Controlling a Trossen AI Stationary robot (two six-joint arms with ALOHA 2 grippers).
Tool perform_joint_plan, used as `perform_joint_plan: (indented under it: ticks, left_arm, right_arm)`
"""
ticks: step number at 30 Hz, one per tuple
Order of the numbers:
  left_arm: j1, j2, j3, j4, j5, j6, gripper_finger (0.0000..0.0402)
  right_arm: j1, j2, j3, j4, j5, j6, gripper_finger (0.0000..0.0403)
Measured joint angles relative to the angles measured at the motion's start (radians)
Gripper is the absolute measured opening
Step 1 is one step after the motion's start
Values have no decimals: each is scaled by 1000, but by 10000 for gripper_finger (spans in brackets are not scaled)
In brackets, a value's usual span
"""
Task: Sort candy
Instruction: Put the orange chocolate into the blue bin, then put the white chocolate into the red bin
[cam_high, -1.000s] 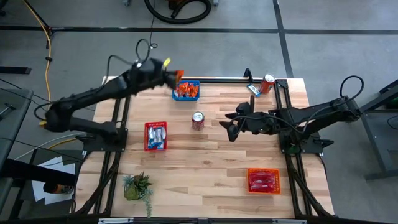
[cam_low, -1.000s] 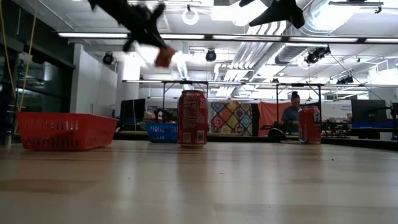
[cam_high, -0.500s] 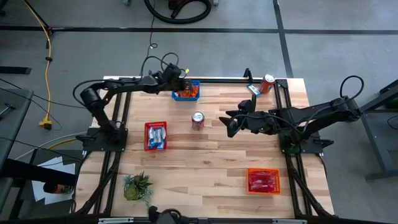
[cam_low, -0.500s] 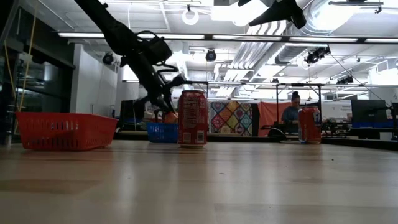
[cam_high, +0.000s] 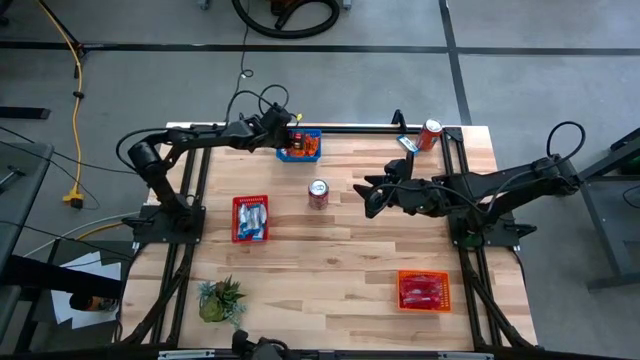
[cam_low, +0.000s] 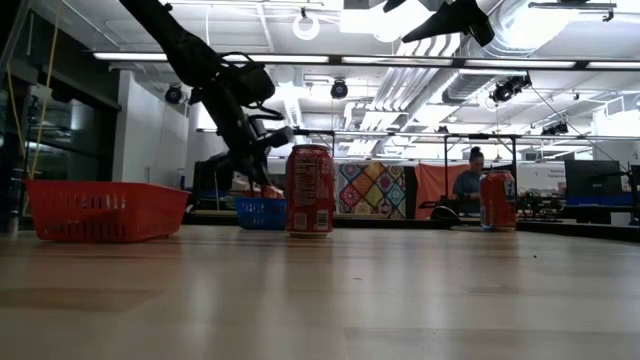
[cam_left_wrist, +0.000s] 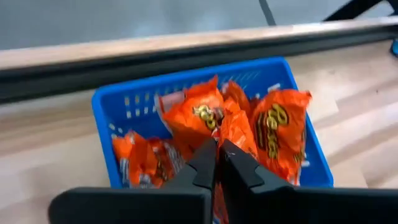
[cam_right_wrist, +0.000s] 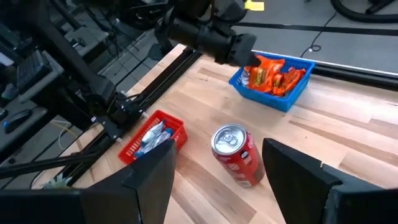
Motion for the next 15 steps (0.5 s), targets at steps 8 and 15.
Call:
perform_joint_plan:
  ticks: [8, 15]
  left_arm:
    - [-5, -114, -1, -15, -34, 51, 58]
    - [-5, -261, -1, -5, -30, 124, 112]
  right_arm:
    - [0, 0, 0, 0, 2, 1, 236]
    - [-1, 0, 0, 32, 3, -16, 236]
